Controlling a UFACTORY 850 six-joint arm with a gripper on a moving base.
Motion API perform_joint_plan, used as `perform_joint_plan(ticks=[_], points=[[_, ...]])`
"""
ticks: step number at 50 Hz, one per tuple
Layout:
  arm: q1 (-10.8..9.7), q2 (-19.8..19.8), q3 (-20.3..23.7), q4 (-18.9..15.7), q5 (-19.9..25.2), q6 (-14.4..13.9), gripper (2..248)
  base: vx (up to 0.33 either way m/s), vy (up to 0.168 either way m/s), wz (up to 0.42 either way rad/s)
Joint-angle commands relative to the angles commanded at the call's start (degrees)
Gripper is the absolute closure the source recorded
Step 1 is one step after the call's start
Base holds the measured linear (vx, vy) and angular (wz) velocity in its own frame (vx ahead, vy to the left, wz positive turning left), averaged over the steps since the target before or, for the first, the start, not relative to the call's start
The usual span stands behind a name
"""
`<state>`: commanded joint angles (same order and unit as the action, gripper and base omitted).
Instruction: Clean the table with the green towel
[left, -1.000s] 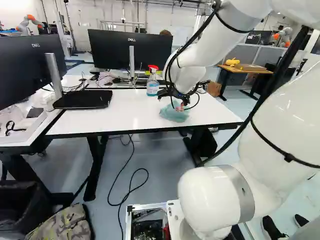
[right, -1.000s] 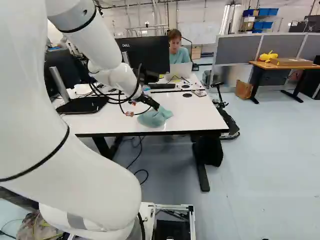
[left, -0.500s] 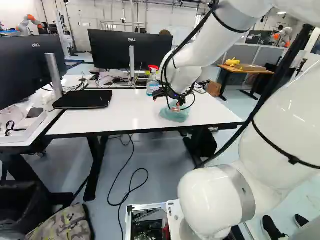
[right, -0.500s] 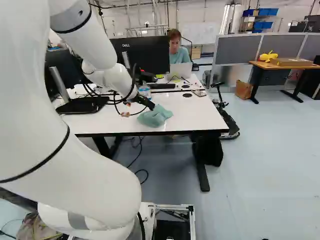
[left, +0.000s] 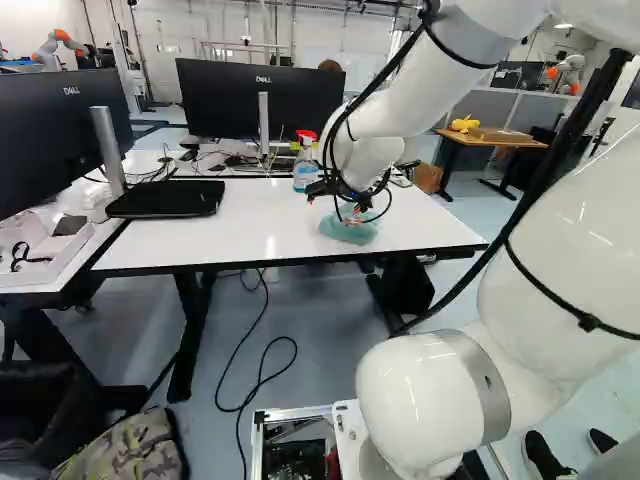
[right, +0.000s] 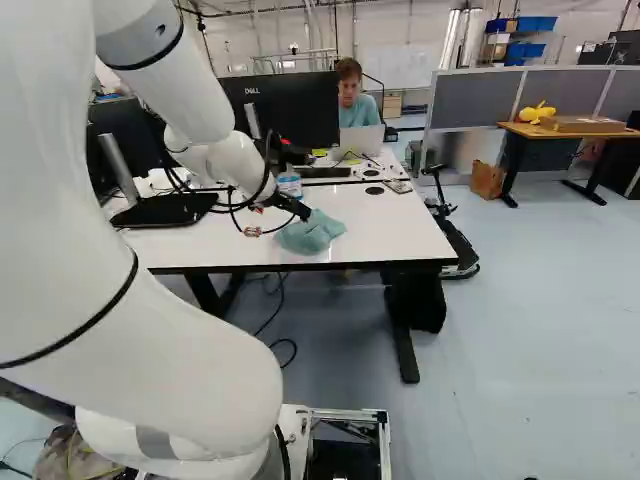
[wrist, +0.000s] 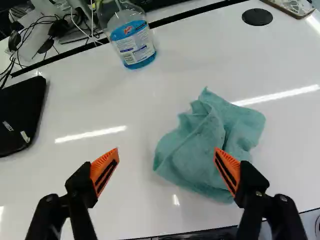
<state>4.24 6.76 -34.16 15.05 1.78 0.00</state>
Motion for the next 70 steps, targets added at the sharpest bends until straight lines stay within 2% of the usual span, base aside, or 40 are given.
perform_joint_plan(ticks=[17, 34, 70], points=[[-0.4, 0.8, 2.5, -1.3, 4.2, 0.0, 3, 0.0, 0.0, 0.0], [-0.9, 2.0, 6.2, -3.2, 10.2, 0.0, 3, 0.0, 0.0, 0.0], [-2.5, 5.5, 17.2, -8.9, 28.5, 0.0, 3, 0.0, 0.0, 0.0]])
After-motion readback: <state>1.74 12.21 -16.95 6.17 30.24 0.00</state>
